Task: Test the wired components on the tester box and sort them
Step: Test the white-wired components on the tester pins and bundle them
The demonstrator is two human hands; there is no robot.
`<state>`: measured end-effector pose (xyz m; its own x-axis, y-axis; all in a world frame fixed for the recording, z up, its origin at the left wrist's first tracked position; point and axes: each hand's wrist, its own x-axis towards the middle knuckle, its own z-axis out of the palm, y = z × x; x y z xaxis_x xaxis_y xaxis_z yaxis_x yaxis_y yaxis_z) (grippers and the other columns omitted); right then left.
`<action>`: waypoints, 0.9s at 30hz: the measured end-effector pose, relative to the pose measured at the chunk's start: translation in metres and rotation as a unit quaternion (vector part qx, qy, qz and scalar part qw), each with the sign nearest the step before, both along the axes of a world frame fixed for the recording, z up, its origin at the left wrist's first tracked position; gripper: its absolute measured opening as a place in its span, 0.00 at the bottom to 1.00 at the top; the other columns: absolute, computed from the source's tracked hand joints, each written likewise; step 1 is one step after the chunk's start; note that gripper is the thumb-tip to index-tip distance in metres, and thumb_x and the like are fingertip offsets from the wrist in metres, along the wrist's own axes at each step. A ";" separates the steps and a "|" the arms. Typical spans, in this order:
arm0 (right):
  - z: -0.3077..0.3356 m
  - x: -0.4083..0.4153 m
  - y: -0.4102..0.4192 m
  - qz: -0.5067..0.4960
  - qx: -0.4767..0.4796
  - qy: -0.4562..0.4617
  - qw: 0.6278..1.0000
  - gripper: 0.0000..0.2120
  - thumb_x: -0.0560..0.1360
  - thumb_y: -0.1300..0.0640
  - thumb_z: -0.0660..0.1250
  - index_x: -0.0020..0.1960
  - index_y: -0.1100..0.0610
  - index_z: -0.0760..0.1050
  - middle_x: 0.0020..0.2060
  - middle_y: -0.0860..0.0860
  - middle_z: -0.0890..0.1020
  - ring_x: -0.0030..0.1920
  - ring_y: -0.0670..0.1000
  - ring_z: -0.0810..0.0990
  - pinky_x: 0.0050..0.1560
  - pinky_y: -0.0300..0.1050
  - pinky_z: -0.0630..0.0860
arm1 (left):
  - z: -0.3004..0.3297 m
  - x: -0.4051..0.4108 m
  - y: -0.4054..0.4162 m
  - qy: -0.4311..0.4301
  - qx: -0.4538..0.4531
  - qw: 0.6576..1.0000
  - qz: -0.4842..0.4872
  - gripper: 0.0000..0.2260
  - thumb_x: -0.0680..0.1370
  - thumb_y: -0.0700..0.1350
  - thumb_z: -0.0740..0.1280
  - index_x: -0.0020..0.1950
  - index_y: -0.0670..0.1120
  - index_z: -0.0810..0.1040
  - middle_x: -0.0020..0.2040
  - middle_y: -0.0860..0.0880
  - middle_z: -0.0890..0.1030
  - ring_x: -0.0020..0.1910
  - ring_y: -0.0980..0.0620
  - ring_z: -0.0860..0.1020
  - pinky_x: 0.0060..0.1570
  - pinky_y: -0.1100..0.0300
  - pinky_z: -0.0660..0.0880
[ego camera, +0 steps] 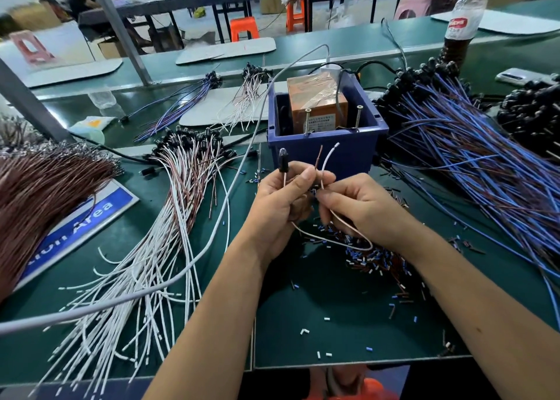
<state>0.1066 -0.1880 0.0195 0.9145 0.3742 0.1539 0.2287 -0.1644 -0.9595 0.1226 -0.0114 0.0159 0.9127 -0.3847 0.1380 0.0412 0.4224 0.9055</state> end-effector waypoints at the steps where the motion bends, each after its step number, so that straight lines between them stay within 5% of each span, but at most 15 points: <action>1: 0.000 0.000 0.001 -0.005 0.006 -0.007 1.000 0.23 0.84 0.47 0.62 0.36 0.59 0.80 0.22 0.50 0.73 0.22 0.47 0.68 0.25 0.36 0.64 | 0.000 0.000 -0.001 0.005 -0.005 1.000 -0.002 0.08 0.81 0.45 0.68 0.43 0.50 0.84 0.46 0.40 0.81 0.29 0.55 0.72 0.30 0.63 0.72; 3: 0.000 0.002 0.001 -0.058 0.038 -0.018 0.997 0.25 0.84 0.43 0.61 0.38 0.58 0.80 0.23 0.52 0.74 0.22 0.49 0.68 0.24 0.37 0.63 | -0.001 0.002 -0.001 0.025 -0.002 1.000 0.005 0.09 0.80 0.45 0.68 0.43 0.49 0.84 0.40 0.42 0.75 0.26 0.58 0.66 0.26 0.67 0.67; 7: 0.000 0.010 -0.003 -0.161 0.128 -0.011 0.979 0.20 0.85 0.44 0.60 0.44 0.55 0.81 0.26 0.52 0.76 0.22 0.47 0.67 0.21 0.36 0.62 | -0.003 0.006 -0.001 0.045 0.004 0.999 -0.004 0.11 0.81 0.44 0.67 0.41 0.47 0.85 0.42 0.48 0.83 0.23 0.62 0.62 0.27 0.66 0.55; 12: 0.002 0.008 -0.002 -0.163 0.117 -0.052 0.978 0.15 0.86 0.53 0.63 0.43 0.55 0.79 0.27 0.51 0.75 0.23 0.46 0.67 0.22 0.37 0.63 | -0.004 0.006 -0.002 0.042 0.028 0.998 -0.027 0.10 0.79 0.47 0.70 0.41 0.45 0.85 0.42 0.48 0.67 0.24 0.60 0.59 0.23 0.68 0.59; 18: 0.004 0.007 -0.004 -0.167 0.116 -0.052 0.978 0.11 0.85 0.56 0.65 0.44 0.52 0.79 0.29 0.51 0.76 0.24 0.47 0.68 0.23 0.37 0.65 | -0.005 0.008 -0.001 0.044 0.045 0.998 -0.030 0.10 0.78 0.47 0.71 0.40 0.44 0.85 0.40 0.48 0.67 0.23 0.59 0.58 0.24 0.68 0.60; 22: 0.004 0.012 -0.007 -0.229 0.169 -0.013 0.958 0.13 0.85 0.57 0.64 0.42 0.54 0.77 0.27 0.51 0.74 0.23 0.47 0.65 0.21 0.37 0.61 | -0.006 0.010 0.000 0.048 0.022 0.998 -0.021 0.10 0.79 0.45 0.70 0.41 0.41 0.84 0.30 0.52 0.75 0.23 0.61 0.60 0.23 0.70 0.61; 27: 0.000 0.015 -0.011 -0.255 0.165 0.043 0.952 0.16 0.83 0.49 0.68 0.39 0.54 0.79 0.26 0.50 0.73 0.20 0.46 0.64 0.20 0.35 0.59 | -0.005 0.008 -0.002 0.032 0.006 0.999 -0.005 0.10 0.78 0.46 0.69 0.41 0.42 0.85 0.40 0.45 0.71 0.24 0.60 0.58 0.24 0.69 0.58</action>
<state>0.1216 -0.1989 0.0190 0.9787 -0.1779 0.1021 0.1179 0.0808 -0.9897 0.1305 -0.0135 0.0109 0.9159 -0.3944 0.0750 0.1025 0.4105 0.9061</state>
